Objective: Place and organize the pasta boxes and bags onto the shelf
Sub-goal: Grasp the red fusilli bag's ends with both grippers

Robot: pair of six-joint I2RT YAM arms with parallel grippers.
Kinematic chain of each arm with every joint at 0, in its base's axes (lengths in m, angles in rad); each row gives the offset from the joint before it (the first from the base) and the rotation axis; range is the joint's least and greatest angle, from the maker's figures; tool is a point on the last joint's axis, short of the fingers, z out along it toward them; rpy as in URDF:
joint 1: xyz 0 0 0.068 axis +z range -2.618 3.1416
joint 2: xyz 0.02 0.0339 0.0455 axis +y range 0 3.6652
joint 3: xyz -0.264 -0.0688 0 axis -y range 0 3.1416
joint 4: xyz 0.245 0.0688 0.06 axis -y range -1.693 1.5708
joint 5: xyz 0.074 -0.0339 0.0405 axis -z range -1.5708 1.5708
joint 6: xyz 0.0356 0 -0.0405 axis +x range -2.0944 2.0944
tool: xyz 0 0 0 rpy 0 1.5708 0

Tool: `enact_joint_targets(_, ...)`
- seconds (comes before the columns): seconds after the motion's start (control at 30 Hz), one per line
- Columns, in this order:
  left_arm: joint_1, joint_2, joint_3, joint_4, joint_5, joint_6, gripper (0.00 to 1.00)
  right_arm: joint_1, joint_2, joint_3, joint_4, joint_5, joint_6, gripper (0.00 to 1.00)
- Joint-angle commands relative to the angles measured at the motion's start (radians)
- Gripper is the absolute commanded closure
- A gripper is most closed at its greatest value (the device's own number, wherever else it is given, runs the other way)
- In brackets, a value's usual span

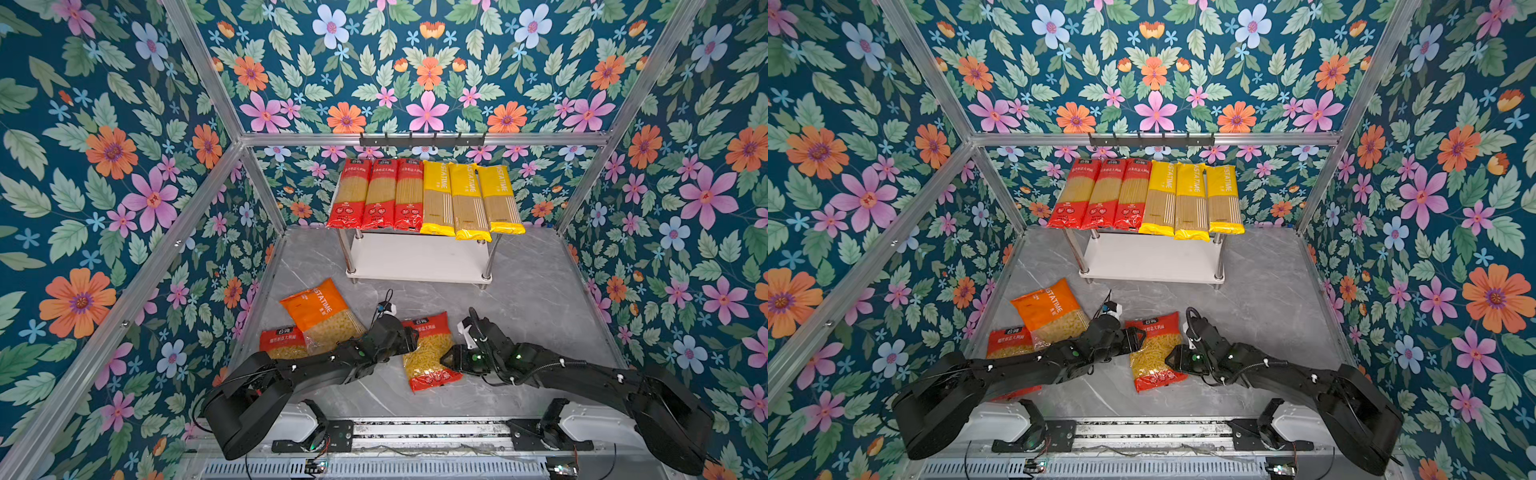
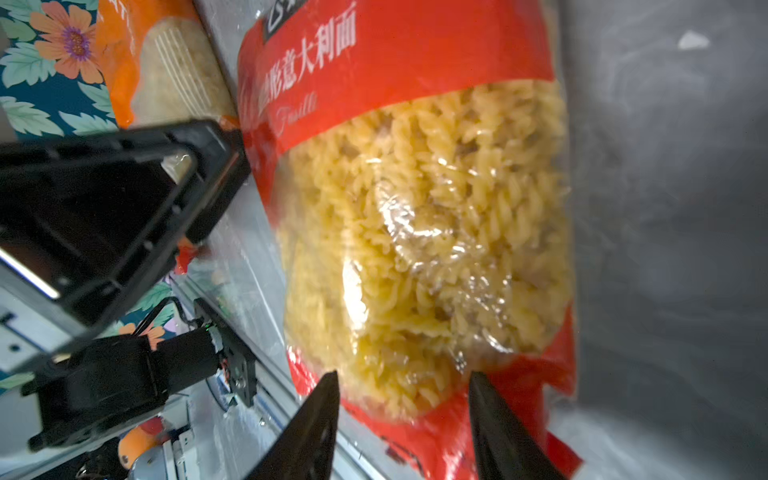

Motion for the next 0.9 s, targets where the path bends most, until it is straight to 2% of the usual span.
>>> enact_joint_targets(0.0, 0.014, -0.029, 0.037, -0.076, 0.021, 0.095, 0.3, -0.038, -0.124, -0.024, -0.107, 0.011, 0.057, 0.44)
enact_joint_targets(0.13, 0.018, -0.123, 0.015, -0.233, 0.024, 0.103, 0.29, -0.171, -0.269, -0.061, -0.233, 0.017, 0.028, 0.42)
enact_joint_targets(0.23, 0.018, -0.194, -0.046, -0.266, 0.062, 0.056, 0.28, -0.186, -0.289, -0.066, -0.244, 0.044, 0.024, 0.4)
enact_joint_targets(0.33, 0.009, -0.254, -0.123, -0.189, 0.111, -0.028, 0.27, -0.186, -0.215, -0.033, -0.22, 0.048, 0.008, 0.39)
enact_joint_targets(0.47, -0.006, -0.274, -0.169, -0.085, 0.114, -0.078, 0.26, -0.185, -0.103, 0.024, -0.172, 0.045, -0.03, 0.39)
enact_joint_targets(0.63, -0.024, -0.193, -0.185, 0.031, 0.134, -0.109, 0.28, -0.186, 0.04, 0.055, -0.057, 0.004, -0.038, 0.4)
enact_joint_targets(0.87, -0.04, -0.112, -0.182, 0.096, 0.134, -0.102, 0.31, -0.171, 0.182, 0.086, 0.034, -0.039, -0.049, 0.44)
